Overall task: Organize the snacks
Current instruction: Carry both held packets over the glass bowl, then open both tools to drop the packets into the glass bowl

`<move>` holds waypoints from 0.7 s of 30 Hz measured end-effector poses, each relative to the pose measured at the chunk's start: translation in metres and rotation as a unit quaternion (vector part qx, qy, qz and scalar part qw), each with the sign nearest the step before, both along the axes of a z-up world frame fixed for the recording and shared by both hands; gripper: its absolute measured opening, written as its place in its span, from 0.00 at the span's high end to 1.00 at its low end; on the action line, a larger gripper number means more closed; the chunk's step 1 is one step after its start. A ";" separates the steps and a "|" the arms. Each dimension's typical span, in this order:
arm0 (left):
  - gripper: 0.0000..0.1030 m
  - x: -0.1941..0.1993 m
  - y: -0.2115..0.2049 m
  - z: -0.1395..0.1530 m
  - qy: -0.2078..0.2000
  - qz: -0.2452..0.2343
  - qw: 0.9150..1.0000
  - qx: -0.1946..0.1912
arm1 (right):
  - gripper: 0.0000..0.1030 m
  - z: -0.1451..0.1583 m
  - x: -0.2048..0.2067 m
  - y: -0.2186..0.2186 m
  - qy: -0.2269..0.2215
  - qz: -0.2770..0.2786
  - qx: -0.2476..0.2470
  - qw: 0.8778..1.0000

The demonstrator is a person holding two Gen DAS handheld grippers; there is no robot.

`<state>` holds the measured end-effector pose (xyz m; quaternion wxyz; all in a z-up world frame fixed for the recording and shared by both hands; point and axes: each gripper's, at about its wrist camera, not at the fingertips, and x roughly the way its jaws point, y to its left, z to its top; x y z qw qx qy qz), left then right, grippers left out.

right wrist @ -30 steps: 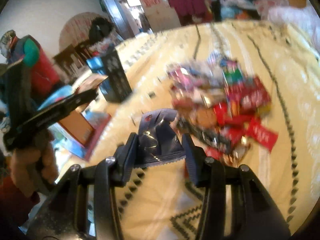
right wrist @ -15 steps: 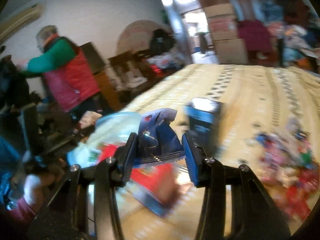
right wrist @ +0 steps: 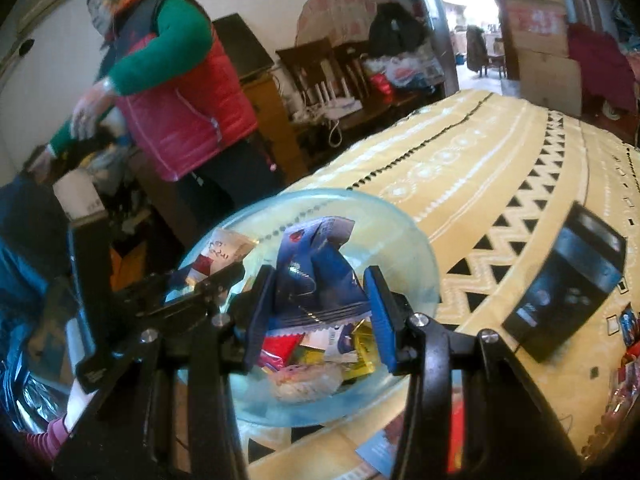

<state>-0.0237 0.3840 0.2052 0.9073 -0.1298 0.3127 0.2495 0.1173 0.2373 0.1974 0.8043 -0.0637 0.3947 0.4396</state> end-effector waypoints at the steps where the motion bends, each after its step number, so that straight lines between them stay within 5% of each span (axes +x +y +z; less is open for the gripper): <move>1: 0.59 0.001 0.001 -0.001 0.000 -0.001 1.000 -0.002 | 0.55 -0.003 -0.001 0.005 0.002 0.002 -0.003 1.000; 18: 0.58 0.003 0.012 -0.007 0.010 0.000 1.000 -0.005 | 0.54 -0.015 -0.005 0.021 0.012 -0.001 -0.019 1.000; 21: 0.46 0.003 0.013 -0.007 0.013 0.010 1.000 0.001 | 0.48 -0.015 -0.005 0.022 0.001 -0.009 -0.027 1.000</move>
